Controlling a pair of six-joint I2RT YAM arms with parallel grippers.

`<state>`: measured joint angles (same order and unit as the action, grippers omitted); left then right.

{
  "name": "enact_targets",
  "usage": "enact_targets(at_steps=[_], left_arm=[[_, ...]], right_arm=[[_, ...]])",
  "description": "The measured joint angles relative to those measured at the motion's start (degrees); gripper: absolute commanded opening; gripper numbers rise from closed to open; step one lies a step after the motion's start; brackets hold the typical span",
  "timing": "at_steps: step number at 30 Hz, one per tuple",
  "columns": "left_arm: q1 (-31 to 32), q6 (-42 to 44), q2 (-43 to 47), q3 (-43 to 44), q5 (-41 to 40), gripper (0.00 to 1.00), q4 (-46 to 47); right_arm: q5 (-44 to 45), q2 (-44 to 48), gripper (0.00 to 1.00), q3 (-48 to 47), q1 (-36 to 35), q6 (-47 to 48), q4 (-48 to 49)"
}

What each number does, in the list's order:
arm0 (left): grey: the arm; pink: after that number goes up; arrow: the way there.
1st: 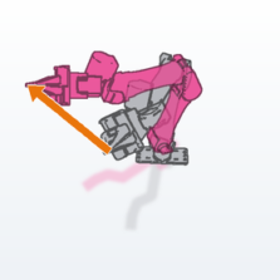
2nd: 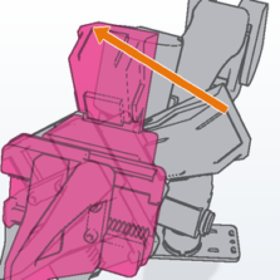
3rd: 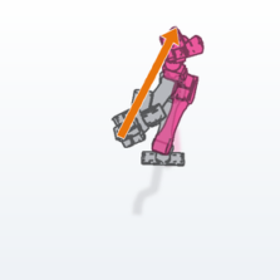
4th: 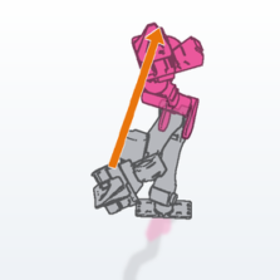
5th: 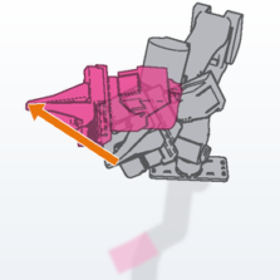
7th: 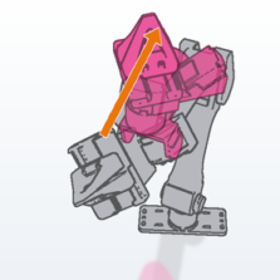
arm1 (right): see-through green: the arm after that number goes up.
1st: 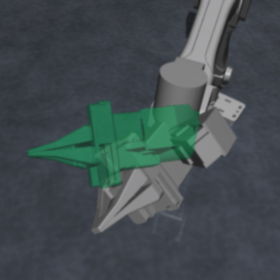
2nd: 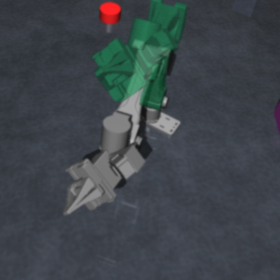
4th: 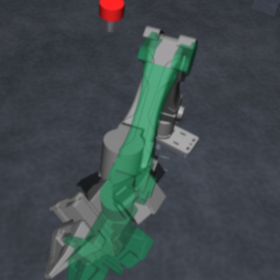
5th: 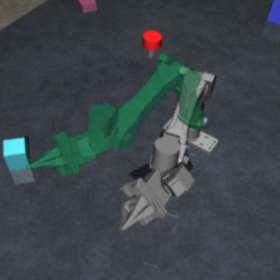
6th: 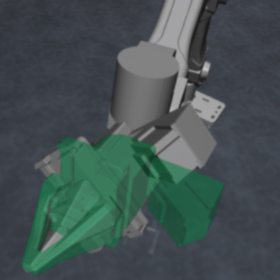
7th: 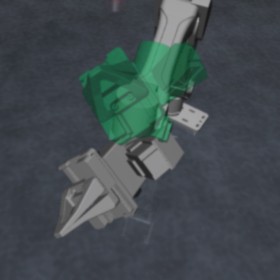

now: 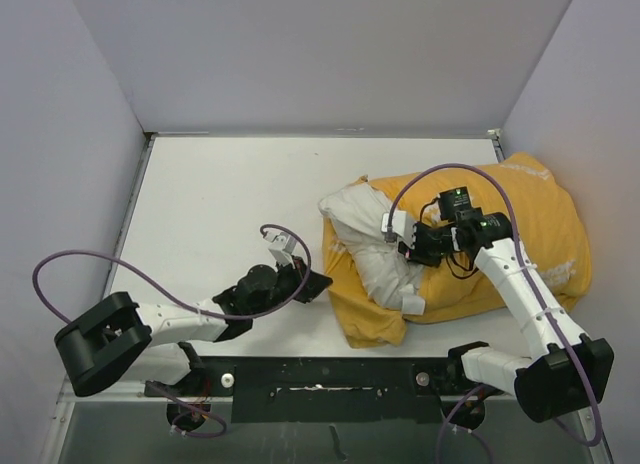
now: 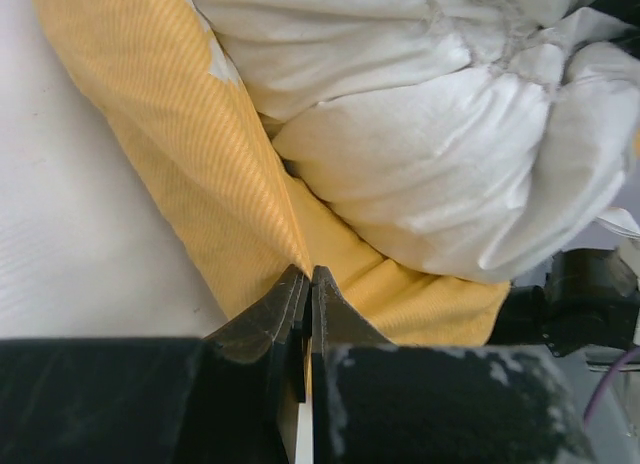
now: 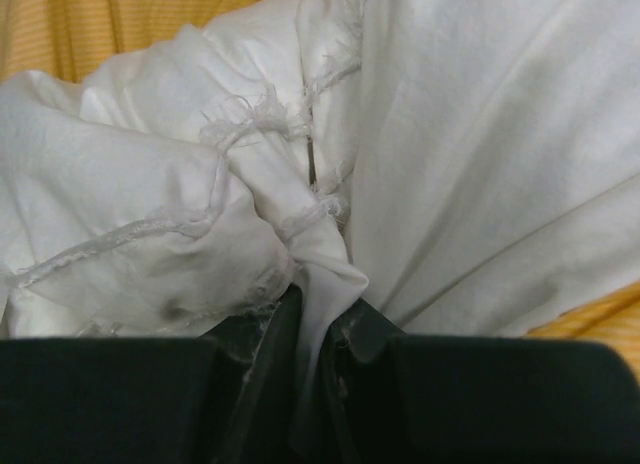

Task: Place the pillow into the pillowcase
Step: Stuff the pillow into the pillowcase.

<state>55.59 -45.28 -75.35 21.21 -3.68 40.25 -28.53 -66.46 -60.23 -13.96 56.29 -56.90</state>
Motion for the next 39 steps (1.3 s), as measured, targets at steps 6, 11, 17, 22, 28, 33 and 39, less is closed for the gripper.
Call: enact_targets(at_steps=[6, 11, 17, 22, 28, 33, 39], left_arm=[[-1.1, -2.3, 10.8, -3.1, 0.8, 0.00, -5.3], [-2.5, -4.2, 11.6, -5.2, 1.7, 0.00, -8.9], [-3.0, -5.6, 12.7, -6.9, 3.7, 0.10, -12.0], [-3.2, -3.4, 17.0, 0.7, 0.1, 0.44, -29.1], [-1.1, -1.7, 18.9, 7.8, -4.8, 0.59, -37.5], [2.7, -1.9, 7.5, 15.9, -9.8, 0.58, -38.1], [3.5, -5.9, -11.4, 27.7, -15.1, 0.46, -45.1]], right_arm=[[0.7, -0.3, 0.01, 2.9, -3.5, 0.5, 0.7], [3.7, -2.4, 0.02, 6.2, -10.4, -0.6, 3.3], [6.1, -6.6, 0.03, 7.3, -14.5, -3.6, 5.5], [5.6, -7.7, 0.04, 7.3, -15.5, -4.8, 6.3], [4.6, -8.0, 0.04, 7.3, -15.5, -5.4, 6.4], [4.2, -8.0, 0.04, 7.3, -15.4, -5.8, 6.6], [4.0, -7.9, 0.04, 7.3, -15.4, -5.8, 6.6]])
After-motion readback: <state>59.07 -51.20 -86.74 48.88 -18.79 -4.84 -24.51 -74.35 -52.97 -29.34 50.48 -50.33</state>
